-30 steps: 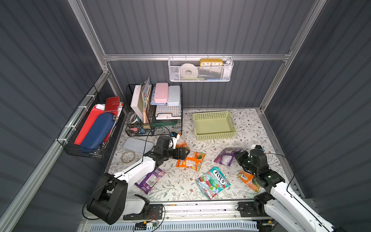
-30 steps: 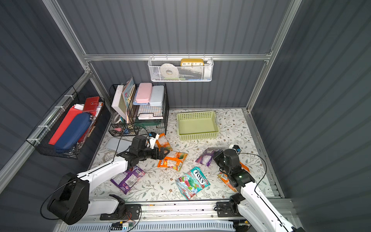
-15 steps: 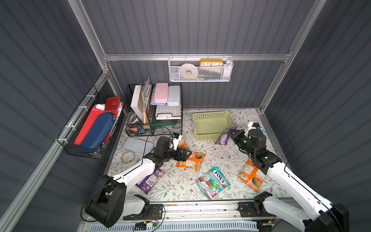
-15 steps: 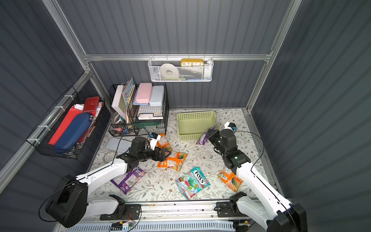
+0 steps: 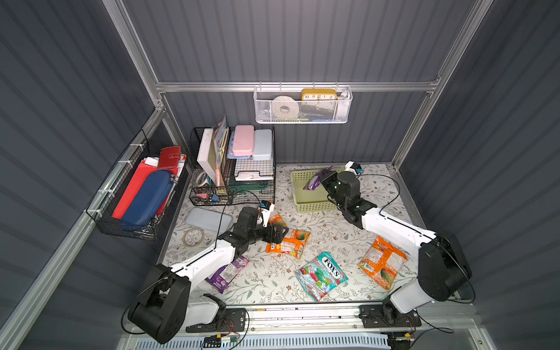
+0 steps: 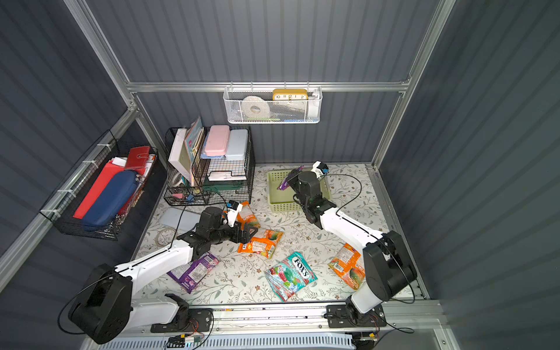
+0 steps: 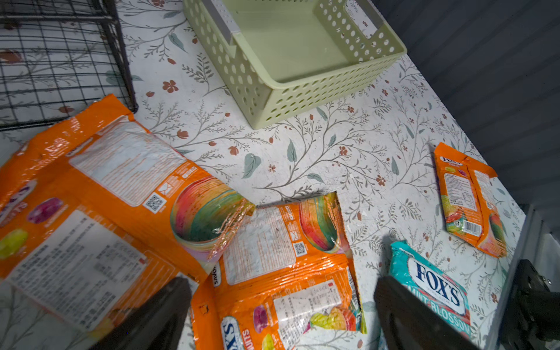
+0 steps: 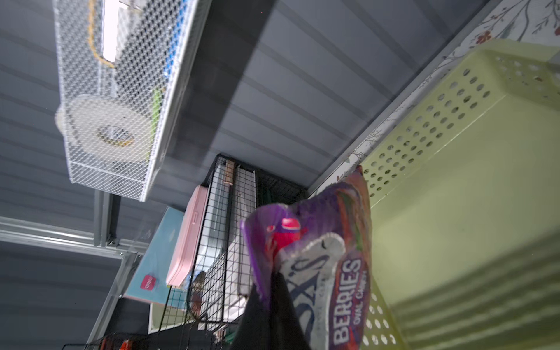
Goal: Put the candies in the basket
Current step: Place the candy in the basket.
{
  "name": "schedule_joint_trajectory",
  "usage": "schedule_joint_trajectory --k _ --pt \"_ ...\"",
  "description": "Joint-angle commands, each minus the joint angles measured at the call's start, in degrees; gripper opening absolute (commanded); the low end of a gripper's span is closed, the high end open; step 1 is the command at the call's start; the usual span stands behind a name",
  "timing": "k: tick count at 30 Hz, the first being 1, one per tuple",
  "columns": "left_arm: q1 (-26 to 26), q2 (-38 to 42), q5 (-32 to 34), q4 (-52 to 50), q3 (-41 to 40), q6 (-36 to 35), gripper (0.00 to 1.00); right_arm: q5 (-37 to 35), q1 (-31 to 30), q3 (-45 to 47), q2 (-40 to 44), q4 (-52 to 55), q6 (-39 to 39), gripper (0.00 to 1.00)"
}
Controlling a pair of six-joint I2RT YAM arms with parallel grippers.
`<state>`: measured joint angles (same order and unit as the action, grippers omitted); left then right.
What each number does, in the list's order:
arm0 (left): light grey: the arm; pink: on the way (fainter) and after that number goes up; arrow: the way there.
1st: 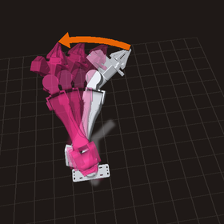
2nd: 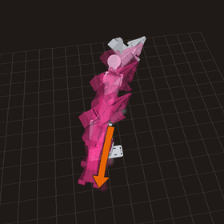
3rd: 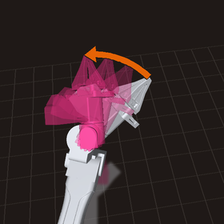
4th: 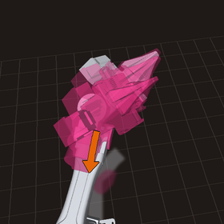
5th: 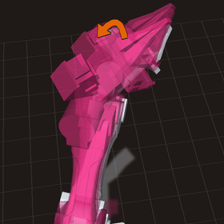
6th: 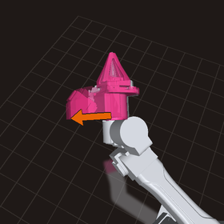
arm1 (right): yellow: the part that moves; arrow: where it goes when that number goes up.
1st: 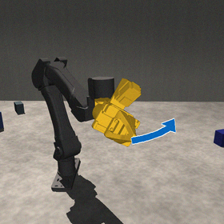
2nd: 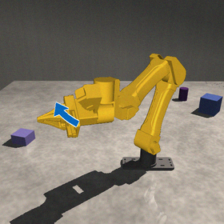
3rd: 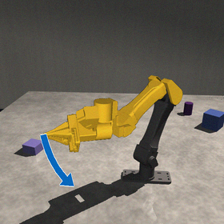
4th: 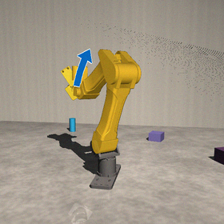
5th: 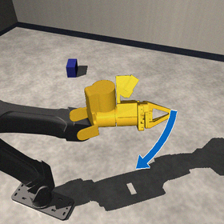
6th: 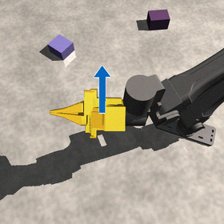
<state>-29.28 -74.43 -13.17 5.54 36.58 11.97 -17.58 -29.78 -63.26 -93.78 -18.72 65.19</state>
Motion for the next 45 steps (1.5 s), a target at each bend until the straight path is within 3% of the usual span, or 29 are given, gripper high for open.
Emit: schedule_joint_trajectory --k 1,12,23,32,40,45 --pt "-0.2 2.4 2.7 -0.7 -1.2 -1.0 0.99 -5.5 -0.9 -4.1 -4.6 -7.8 2.5 0.00" --pt "-0.2 3.0 2.7 -1.0 -1.0 -0.8 0.99 -8.9 -1.3 -17.4 -21.3 -9.6 8.3 0.00" --pt "-0.1 3.1 3.2 -1.2 -0.8 -0.9 0.99 -12.6 -1.3 -22.5 -28.2 3.4 15.3 0.00" --pt "-0.2 3.1 4.0 -1.6 -0.8 -1.0 0.99 -13.2 -1.3 -22.7 -26.4 18.1 19.7 0.25" --pt "-0.2 3.2 4.8 -1.9 -0.8 -1.0 0.99 -7.6 -1.3 -22.6 -27.0 20.4 19.2 0.30" --pt "-0.2 2.9 4.7 -1.9 -0.8 -1.0 0.99 -6.6 -1.4 -21.0 -26.2 20.8 19.6 0.39"
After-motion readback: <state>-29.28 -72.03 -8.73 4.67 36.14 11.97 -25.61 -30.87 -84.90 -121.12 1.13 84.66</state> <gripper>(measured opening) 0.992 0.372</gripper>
